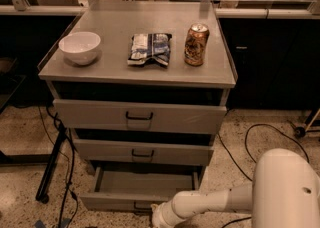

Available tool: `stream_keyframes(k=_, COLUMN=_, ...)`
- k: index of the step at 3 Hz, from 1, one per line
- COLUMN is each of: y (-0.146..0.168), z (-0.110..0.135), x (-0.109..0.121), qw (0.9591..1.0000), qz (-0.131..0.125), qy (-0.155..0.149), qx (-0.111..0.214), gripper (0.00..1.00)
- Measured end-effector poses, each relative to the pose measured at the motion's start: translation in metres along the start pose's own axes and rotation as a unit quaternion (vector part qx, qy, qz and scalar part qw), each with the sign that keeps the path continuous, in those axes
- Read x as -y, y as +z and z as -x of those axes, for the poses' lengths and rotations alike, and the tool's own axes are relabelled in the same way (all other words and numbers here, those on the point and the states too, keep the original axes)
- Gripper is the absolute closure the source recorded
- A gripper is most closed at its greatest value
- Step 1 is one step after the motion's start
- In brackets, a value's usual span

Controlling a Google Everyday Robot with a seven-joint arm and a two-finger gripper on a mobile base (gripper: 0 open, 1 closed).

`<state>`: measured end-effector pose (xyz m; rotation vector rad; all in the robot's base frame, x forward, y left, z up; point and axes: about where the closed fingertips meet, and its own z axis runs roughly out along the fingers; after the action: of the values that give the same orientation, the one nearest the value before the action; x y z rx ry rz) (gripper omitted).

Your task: Open bottom drawer

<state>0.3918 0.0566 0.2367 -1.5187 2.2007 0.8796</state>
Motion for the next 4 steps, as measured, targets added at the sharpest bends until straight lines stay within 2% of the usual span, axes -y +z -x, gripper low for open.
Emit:
stream_keyframes(k=1, y=-0.004, z=-0.003, x=0.000, qw=1.0000, qz=-0.003, qy=0.004, qx=0.003, gripper=0.00)
stream_keyframes(k=2, y=0.000, z=0.007, x=0.016, qw=0.9998, qz=-0.021, qy=-0.003, qx=-0.005, gripper=0.00)
stream_keyframes(k=3, y=-0.002, z=0.028, x=0.054, qw=0.9978, qz=-0.055, qy=-0.024, qx=-0.027, gripper=0.00)
stream_keyframes(k=4, y=-0.002, z=0.042, x=0.078, qw=0.9959, qz=-0.070, qy=-0.037, qx=-0.043, gripper=0.00)
